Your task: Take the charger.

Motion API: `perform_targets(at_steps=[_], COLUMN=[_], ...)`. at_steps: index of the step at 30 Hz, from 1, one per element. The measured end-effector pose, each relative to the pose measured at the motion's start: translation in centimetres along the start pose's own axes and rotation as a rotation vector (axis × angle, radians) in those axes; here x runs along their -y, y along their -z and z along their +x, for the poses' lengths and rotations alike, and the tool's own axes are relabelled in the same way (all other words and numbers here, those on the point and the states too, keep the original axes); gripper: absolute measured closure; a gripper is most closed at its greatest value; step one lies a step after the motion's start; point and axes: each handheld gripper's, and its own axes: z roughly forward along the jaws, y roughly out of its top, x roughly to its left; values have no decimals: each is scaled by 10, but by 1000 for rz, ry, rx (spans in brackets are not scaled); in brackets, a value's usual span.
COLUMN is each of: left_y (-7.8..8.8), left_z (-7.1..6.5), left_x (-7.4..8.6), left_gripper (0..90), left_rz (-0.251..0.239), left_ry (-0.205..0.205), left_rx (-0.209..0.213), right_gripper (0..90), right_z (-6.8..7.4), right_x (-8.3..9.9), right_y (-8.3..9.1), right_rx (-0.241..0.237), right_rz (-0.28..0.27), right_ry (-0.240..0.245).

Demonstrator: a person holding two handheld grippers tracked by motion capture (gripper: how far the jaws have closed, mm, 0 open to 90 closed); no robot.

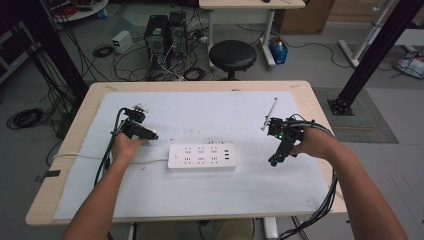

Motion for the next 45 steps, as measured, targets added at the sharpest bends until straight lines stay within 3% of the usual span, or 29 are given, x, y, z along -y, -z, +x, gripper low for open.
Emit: perform_targets(at_steps=[5,7,15,23,32,36,38,39,40,42,45], left_y=[-2,-3,-1,18,59,79,89,89,99,108,120], left_z=[1,1,-4,-10,-17,-23,-27,-27,-30,-33,-37], left_x=[3,4,5,5,12,15,16,16,18,19,21], left_gripper=[351,413,425,425,425,425,425,425,425,425,425], left_rz=[3,-1,-30,-81,-190,-225,-248,-248,-267,-281,-286], left_ry=[13,11,-53,-116,-226,-338,-373,-373,-401,-428,-485], left_rx=[16,31,12,64,190,262,303,303,327,350,358], right_gripper=[31,31,31,31,31,31,31,31,31,31,31], right_z=[-1,0,0,-1,0,4,6,6,10,11,16], right_x=[2,2,4,5,14,15,16,16,18,19,19], right_y=[-1,-1,0,0,8,9,10,10,9,8,6], right_rx=[2,4,8,11,54,67,76,76,77,75,83], right_rz=[-10,-12,-16,-38,-131,-153,-160,-160,-178,-187,-200], right_ry=[0,-10,-14,-22,-98,-115,-127,-127,-151,-144,-166])
